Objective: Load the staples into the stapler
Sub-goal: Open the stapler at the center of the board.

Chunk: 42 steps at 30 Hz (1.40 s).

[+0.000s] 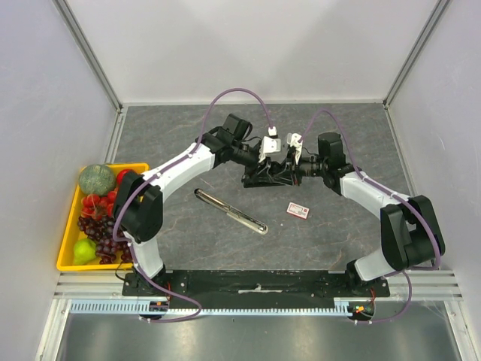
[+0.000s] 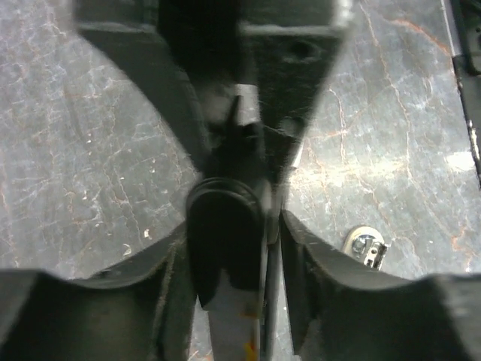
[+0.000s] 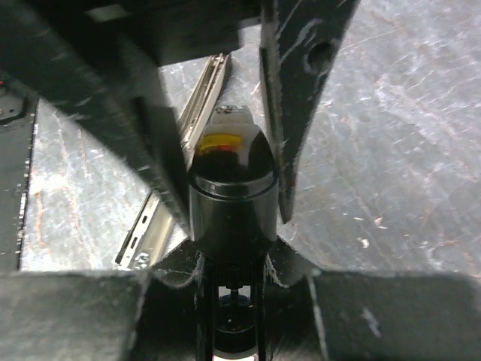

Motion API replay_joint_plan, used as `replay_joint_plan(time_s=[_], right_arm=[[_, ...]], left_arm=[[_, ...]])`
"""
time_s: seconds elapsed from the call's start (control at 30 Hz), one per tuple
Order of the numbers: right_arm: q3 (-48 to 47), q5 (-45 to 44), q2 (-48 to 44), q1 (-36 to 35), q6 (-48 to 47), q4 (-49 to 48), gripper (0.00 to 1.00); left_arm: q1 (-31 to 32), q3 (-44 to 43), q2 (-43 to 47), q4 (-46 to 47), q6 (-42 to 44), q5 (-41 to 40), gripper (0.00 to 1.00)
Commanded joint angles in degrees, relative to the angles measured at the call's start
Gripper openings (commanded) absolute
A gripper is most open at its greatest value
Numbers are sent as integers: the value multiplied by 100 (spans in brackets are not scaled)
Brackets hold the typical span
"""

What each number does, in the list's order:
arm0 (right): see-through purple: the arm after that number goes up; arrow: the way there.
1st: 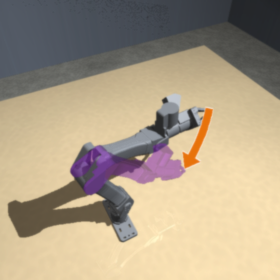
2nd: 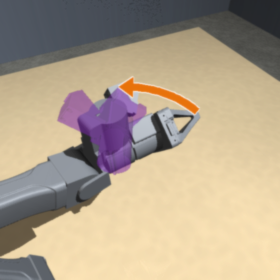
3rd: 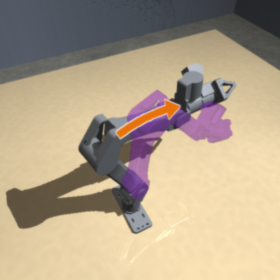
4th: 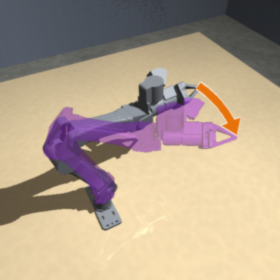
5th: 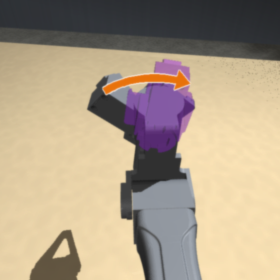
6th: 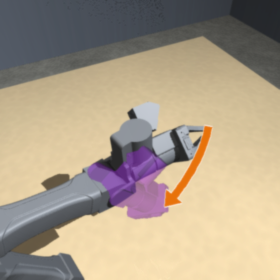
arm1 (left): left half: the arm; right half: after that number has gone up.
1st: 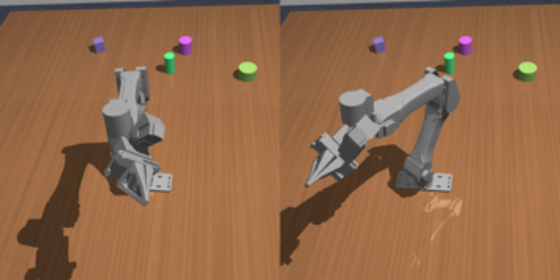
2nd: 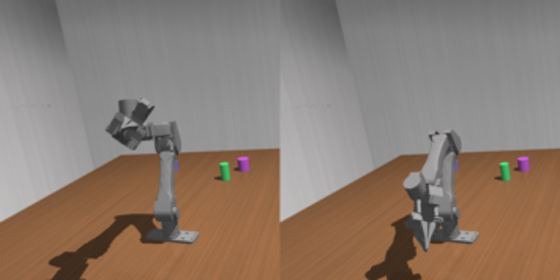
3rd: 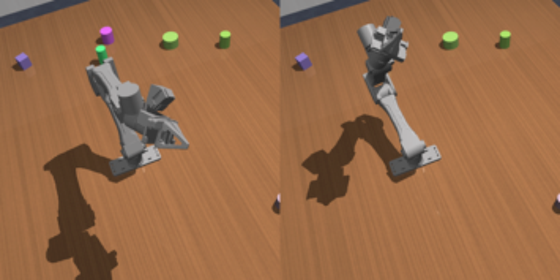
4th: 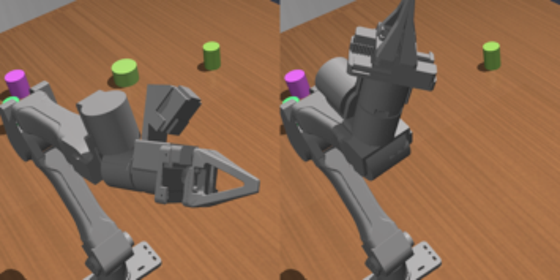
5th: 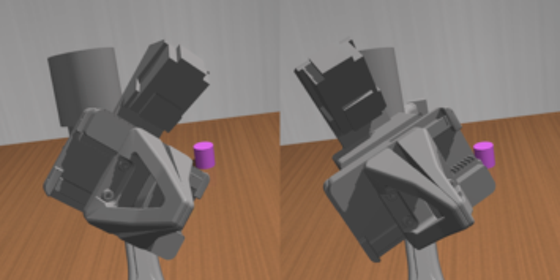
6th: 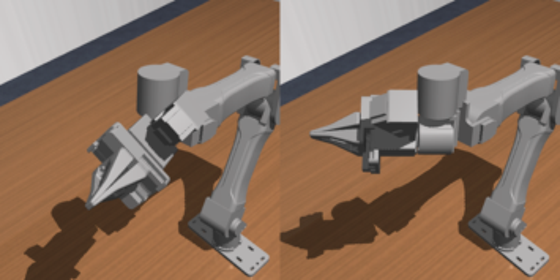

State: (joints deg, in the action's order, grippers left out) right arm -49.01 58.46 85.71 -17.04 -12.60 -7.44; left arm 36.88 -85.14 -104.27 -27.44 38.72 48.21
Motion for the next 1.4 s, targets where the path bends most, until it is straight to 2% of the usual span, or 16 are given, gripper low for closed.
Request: replay_joint_plan(time_s=[0.0,0.03,0.1,0.23,0.4,0.43,0.6,0.83,0.9,1.13,1.2,1.37], right_arm=[[-310,281,-248,-10,-207,-74,0],[-310,272,-239,-19,-277,-38,0],[-302,202,-222,-19,-348,41,0],[-293,122,-195,-10,-541,146,0],[-240,104,-178,86,-586,103,0],[-231,122,-160,147,-577,94,0],[-117,210,-178,315,-226,-310,0],[-21,271,-248,411,459,-933,0],[76,289,-274,473,705,-1346,0],[480,175,-327,886,2725,-3507,0],[551,122,-362,904,2912,-3746,0],[560,43,-441,869,2975,-3853,0]], left_arm=[[29,-292,-50,63,127,-83,37],[29,-301,-50,98,92,-92,20],[29,-310,-32,125,31,-101,12],[-23,-284,47,283,-337,-110,2],[-435,-47,336,1038,-1155,13,2],[-541,15,389,1187,-1530,100,2],[-1331,472,697,2486,-2719,426,2],[-1921,1139,1057,3866,-4097,470,2],[-2166,1368,1136,4175,-4415,427,2],[-3002,2237,1462,6053,-6173,198,2],[-3169,2414,1515,6372,-6620,137,2],[-3126,2635,1322,6918,-6912,487,2]])
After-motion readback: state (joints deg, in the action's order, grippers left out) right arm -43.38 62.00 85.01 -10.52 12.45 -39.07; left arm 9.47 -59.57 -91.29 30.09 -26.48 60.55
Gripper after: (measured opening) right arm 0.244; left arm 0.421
